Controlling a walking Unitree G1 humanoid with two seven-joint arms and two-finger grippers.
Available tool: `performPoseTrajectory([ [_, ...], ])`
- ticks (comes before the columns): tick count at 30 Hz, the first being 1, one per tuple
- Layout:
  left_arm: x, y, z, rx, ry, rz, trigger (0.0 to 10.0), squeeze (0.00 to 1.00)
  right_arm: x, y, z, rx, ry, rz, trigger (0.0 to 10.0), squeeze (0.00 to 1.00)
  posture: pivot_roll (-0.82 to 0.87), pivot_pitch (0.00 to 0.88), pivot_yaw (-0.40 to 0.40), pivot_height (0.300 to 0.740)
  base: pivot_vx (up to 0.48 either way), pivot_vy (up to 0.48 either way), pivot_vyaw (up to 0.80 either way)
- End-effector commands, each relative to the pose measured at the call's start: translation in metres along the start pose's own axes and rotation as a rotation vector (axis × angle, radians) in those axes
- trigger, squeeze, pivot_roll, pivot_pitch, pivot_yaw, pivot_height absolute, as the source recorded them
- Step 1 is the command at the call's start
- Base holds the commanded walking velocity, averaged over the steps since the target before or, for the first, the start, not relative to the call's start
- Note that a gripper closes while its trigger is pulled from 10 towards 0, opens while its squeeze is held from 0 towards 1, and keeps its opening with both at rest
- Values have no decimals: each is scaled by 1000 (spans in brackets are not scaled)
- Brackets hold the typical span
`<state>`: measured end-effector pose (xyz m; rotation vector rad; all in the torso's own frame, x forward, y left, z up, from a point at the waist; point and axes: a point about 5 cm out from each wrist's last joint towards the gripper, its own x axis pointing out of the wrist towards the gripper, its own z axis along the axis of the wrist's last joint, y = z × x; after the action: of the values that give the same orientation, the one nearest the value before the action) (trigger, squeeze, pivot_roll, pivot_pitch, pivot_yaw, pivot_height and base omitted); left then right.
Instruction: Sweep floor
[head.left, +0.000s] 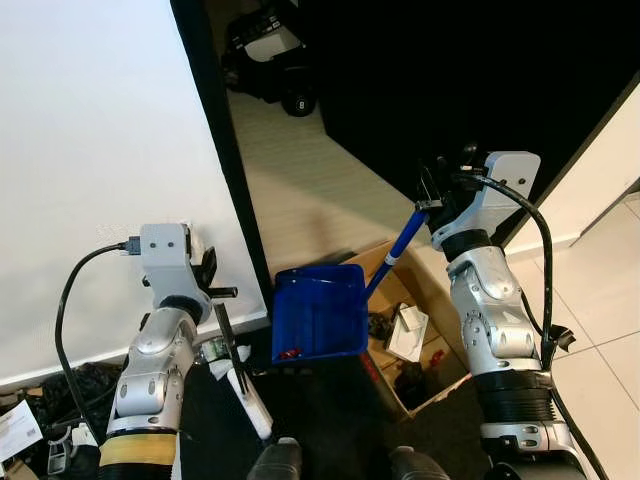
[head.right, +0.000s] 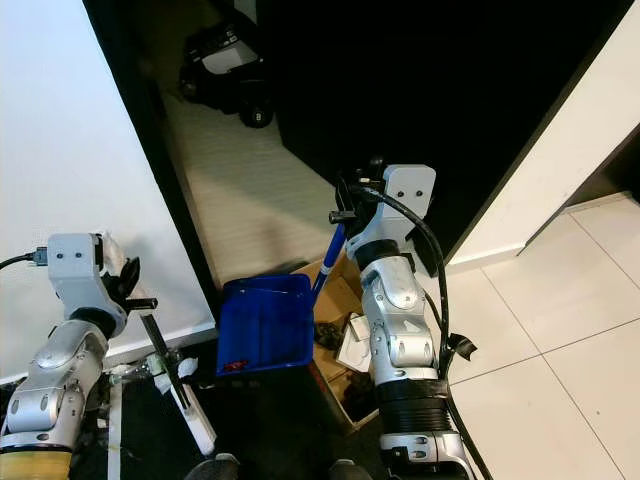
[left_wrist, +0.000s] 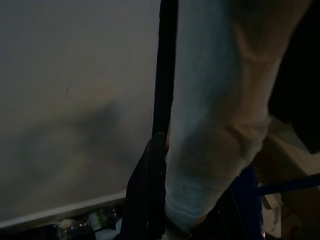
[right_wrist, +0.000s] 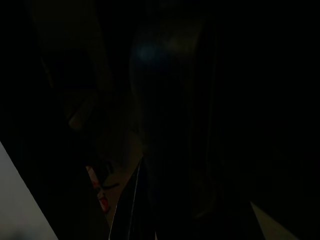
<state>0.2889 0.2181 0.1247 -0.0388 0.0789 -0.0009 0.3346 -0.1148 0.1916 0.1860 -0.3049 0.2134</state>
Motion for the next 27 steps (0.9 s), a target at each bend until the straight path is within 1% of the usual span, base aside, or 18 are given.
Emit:
performPoseTrajectory([
  [1, -2, 1, 2, 13, -2, 9, 10000, 0, 2, 16, 0, 100, -9, 50, 10000, 0, 211, 154, 3, 740, 0, 0, 0],
  [5, -2, 1, 3, 14, -10, 6, 10000, 0, 2, 17, 0, 101, -8, 51, 10000, 0, 210, 154, 5, 740, 0, 0, 0],
  [8, -1, 0, 3, 42, -9, -2, 10000, 0, 1, 14, -1, 99, -4, 46, 10000, 0, 207, 152, 6, 740, 0, 0, 0],
  [14, -1, 0, 2, 40, -8, 0, 10000, 0, 0, 11, -4, 102, 5, 33, 10000, 0, 207, 152, 6, 740, 0, 0, 0],
  [23, -1, 0, 2, 52, -9, 0, 10000, 0, -1, 10, -6, 97, 12, 30, 10000, 0, 206, 143, 6, 740, 0, 0, 0],
  [25, -1, 1, 2, 53, -12, 4, 10000, 0, -1, 1, -4, 86, 5, 7, 10000, 0, 201, 146, 7, 740, 0, 0, 0],
  [27, -1, 2, 2, 53, -14, 4, 10000, 0, -2, -3, -3, 74, 3, -3, 10000, 0, 200, 146, 9, 740, 0, 0, 0],
])
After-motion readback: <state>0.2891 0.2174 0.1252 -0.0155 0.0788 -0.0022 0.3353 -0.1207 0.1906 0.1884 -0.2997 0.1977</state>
